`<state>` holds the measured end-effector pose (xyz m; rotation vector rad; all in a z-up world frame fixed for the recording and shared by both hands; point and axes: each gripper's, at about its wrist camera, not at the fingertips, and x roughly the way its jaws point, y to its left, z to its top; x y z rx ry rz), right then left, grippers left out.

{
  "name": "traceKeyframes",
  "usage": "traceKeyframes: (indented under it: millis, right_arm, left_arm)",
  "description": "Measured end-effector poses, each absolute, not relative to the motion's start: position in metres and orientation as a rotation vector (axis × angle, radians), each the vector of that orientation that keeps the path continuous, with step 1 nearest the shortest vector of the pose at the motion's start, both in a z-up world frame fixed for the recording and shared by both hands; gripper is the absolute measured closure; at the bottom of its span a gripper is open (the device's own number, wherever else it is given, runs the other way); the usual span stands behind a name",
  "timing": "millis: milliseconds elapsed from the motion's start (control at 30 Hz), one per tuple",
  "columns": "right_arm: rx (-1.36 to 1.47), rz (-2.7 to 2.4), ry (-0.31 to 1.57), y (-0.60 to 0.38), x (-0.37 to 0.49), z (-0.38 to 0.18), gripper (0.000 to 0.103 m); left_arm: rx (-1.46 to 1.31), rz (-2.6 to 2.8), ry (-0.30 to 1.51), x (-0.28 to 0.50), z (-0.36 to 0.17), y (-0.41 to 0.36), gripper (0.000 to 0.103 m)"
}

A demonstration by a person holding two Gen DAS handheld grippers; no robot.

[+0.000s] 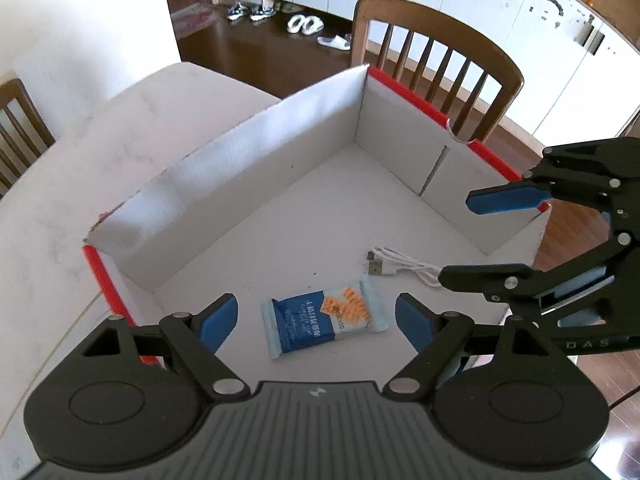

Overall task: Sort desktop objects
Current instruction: 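Open the left tool to drop the packet in the box while the right tool releases the cable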

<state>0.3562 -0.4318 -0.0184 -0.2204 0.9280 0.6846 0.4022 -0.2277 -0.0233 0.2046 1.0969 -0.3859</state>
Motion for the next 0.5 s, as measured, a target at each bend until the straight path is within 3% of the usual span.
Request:
traceKeyframes:
  millis: [100,500]
  right_arm:
    - [-0.211,0.681,0.920,-0.434,0.353,-0.015,0.043]
    - [-0.149,0.722,0.885,-0.440,0.332,0.004,0.027]
  left_arm:
    - [0.195,-0.386,1.080,0.397,-0.018,-0.225,0.001]
    - [0.163,-0.366,1.015,0.365,-0.001,-0.207,0.001]
